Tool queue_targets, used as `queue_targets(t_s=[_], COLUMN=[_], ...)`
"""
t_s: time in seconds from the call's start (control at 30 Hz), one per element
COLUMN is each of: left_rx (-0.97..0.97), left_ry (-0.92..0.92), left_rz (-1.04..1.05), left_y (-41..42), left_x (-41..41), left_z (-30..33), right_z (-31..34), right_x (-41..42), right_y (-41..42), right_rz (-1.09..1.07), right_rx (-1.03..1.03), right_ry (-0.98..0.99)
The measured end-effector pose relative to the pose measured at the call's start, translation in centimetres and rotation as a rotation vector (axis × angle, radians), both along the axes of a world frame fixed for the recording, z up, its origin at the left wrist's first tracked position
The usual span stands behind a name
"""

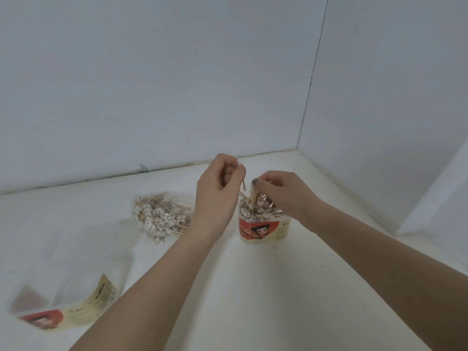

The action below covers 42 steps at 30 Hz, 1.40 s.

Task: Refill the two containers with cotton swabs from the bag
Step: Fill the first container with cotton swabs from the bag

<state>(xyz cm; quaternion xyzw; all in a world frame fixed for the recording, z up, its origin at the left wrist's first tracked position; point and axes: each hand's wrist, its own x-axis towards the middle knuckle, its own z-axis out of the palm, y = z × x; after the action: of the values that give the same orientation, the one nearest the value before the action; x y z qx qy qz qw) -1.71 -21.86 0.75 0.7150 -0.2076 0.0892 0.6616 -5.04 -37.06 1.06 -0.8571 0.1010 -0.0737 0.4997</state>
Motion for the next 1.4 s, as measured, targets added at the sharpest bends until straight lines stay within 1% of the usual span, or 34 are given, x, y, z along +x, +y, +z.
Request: queue_targets(t_s=[0.07,0.23,0.43,0.6,0.77,0.87,1.03,1.17,1.27,1.4], left_rx=[0.057,0.179,0.376,0.333,0.29,0.255,0.177,0.189,0.15,0.242], left_ry=[0.027,0.067,0.017,0.077,0.085,0.126,0.123,0.122,0.142,0.11], left_rz=[-0.028,-0.061,-0.062,-0.061,-0.022,-0.031,-0.018,-0.033,-0.032,-0.031], left_y=[-0.1,-0.1,0.5,0.5,0.2,0.0,-0.1,-0.2,0.0,0.6], left_x=[0.4,0.8,0.8,0.6,1.3,1.7,1.7,1.7,1.6,1.4], left_z=[-0.5,-1.6,-2.5,-2.8,-3.2,-3.2,-3.0,-2.6,-2.4,-2.9], right_z=[0.0,0.3,0.5,0.7,0.4,0.5,0.3,0.3,0.4,0.4], right_x=[-0.1,-0.3,-0.1,-0.3,-0.1,0.2,0.3,0.1,0.0,-0.3], right_y=[0.0,-0.3,-0.5,-0.3,-0.2,-0.3,-0.4,-0.1,-0.2,-0.6], right_rz=[0.013,0.036,0.013,0.0,-0.009,-0.002,0.002,0.016,-0.014,-0.018], right_rx=[-0.016,0.098,0.077,0.011,0.072,0.098,0.047,0.01,-0.031,-0.006], right_ry=[0.002,0.039,0.043,-0.031,0.008,0.043,0.038,0.026,-0.028,-0.061])
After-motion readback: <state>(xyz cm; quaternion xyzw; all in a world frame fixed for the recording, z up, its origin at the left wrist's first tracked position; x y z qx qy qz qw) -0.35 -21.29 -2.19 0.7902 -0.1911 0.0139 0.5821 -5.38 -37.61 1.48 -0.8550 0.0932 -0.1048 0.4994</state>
